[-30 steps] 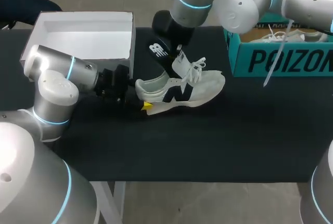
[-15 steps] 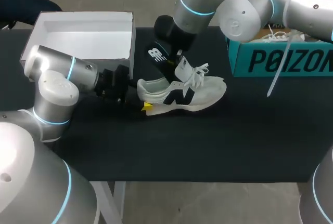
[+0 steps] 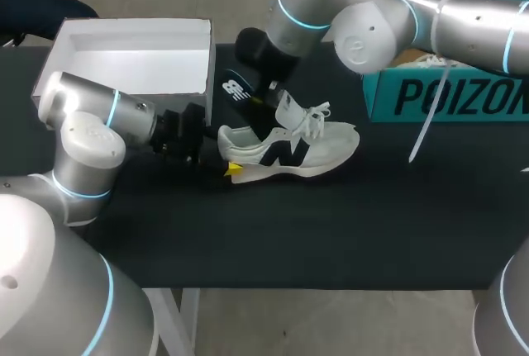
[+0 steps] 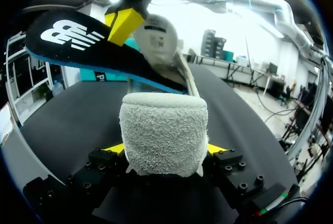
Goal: Take the shoe out of the shoebox, open the shoe tongue, remove and reinsert the insole, then place the shoe into the shoebox
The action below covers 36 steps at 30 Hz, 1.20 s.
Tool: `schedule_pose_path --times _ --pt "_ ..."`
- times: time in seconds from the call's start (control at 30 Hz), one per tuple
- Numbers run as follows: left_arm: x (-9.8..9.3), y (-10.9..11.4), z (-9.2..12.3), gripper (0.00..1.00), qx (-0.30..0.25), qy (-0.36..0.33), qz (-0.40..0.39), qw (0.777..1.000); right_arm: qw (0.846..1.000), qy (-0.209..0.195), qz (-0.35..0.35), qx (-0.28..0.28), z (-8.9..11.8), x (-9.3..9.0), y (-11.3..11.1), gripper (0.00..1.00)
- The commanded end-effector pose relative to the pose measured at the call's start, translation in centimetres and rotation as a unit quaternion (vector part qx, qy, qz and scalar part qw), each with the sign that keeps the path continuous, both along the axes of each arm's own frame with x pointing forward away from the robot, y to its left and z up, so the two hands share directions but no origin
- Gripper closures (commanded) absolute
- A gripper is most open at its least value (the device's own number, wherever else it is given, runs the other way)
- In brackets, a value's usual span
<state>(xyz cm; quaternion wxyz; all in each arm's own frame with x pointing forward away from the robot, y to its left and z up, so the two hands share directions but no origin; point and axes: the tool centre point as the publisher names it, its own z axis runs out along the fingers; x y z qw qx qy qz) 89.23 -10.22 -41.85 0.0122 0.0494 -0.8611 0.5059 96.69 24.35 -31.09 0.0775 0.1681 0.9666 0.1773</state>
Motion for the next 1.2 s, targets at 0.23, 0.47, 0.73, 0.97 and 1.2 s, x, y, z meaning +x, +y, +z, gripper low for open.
schedule_pose_path --times 0.23,0.47,0.73,0.97,1.2 --pt "0.0 -0.1 -0.1 1.0 0.001 0.0 0.0 1.0 1.0 -0.015 0.011 0.015 0.7 1.8 2.3 1.0" --pt "0.0 -0.1 -0.1 1.0 0.001 0.0 0.0 1.0 0.998 -0.058 0.012 0.013 4.8 2.0 2.1 1.0" --pt "0.0 -0.1 -0.1 1.0 0.001 0.0 0.0 1.0 0.992 -0.117 -0.012 0.039 10.4 2.6 0.6 1.0" --pt "0.0 -0.1 -0.1 1.0 0.001 0.0 0.0 1.0 0.984 -0.161 -0.039 0.058 16.2 2.2 -0.1 1.0" --pt "0.0 -0.1 -0.1 1.0 0.001 0.0 0.0 1.0 0.975 -0.184 -0.071 0.102 20.7 1.7 -1.2 1.0"
